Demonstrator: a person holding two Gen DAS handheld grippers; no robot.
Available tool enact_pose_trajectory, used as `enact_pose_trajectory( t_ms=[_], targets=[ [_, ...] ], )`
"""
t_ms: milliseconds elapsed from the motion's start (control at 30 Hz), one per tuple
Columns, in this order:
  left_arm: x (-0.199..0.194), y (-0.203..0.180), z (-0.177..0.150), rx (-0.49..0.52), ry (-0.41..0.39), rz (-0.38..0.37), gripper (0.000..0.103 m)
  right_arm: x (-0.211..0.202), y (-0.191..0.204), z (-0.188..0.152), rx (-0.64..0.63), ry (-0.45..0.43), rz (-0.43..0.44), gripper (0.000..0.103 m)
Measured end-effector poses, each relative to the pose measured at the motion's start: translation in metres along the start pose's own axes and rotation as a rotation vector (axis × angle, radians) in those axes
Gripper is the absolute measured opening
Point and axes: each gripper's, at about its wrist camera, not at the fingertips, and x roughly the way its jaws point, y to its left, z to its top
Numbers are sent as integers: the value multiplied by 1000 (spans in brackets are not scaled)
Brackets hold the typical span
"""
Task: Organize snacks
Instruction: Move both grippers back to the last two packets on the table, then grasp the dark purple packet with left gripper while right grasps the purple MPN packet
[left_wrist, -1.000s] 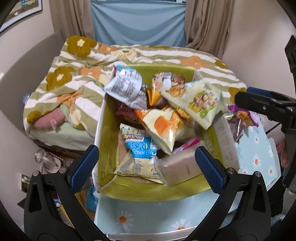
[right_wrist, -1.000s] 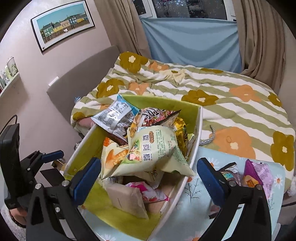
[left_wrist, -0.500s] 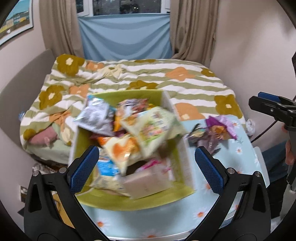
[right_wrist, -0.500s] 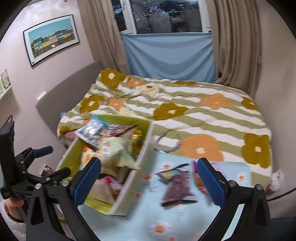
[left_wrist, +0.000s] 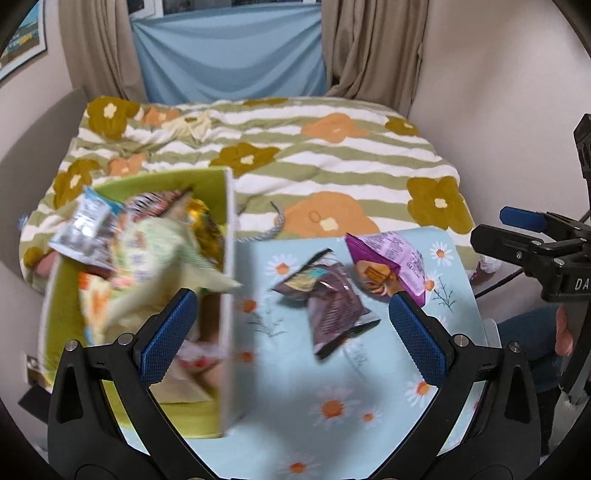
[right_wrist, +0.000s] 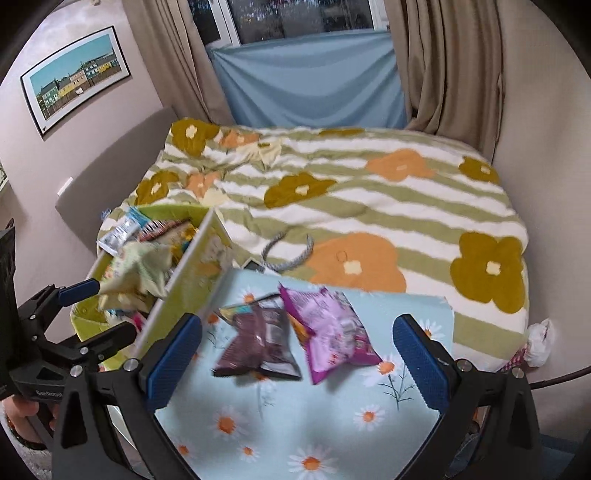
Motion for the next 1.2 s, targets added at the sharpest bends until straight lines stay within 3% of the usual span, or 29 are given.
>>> enact_pose_trajectory(
  t_ms=[167, 533, 633, 700, 1000, 1200],
  targets=[
    [45, -25, -8, -42, 56, 46, 103, 34, -34, -3, -11, 77, 65, 103],
    [141, -43, -33, -138, 158, 159, 101, 116, -63, -19, -40, 210, 166, 103],
    [162, -43, -36, -155, 191, 158, 92, 133, -67, -21, -36, 227, 186, 103],
    [171, -42, -38, -168, 215, 129, 74, 141, -67, -21, -37, 237, 196, 103],
    [172, -40, -48, -171, 231, 79, 60, 166, -68, -25, -50, 281, 232, 103],
    [156, -39, -54, -132, 227, 108, 58, 173, -66, -26, -61, 294, 250, 103]
  ],
)
